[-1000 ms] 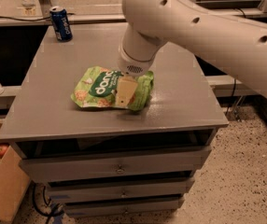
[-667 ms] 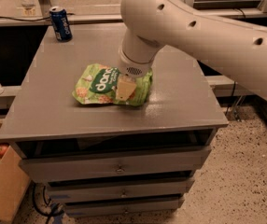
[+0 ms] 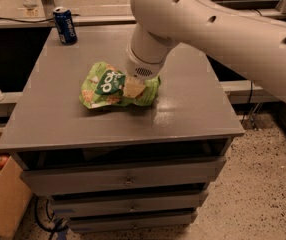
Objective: Pick green rice chip bag
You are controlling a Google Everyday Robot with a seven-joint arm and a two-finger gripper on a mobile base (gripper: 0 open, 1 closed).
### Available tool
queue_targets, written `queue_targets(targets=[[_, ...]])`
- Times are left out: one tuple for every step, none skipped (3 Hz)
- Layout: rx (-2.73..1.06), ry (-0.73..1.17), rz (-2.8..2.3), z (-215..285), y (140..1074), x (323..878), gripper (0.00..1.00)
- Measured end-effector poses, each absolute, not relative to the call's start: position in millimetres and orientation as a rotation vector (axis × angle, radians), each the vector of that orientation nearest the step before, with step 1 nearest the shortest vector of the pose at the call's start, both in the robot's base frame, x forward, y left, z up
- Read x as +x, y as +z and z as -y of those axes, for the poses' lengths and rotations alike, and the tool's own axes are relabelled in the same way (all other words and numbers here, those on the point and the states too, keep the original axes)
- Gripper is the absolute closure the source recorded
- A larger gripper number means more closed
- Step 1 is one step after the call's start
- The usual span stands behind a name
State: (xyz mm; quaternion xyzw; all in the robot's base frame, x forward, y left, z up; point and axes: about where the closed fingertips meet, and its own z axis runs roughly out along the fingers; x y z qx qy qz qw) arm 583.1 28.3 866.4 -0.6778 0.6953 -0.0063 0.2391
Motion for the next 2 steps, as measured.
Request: queue_targets(targets=[[-1.861,0.031,-1.839,-41.4,893.4,573.6,1.0],[-1.834,0.127,-1.786,-55.4,922.5,565.6,1.0]])
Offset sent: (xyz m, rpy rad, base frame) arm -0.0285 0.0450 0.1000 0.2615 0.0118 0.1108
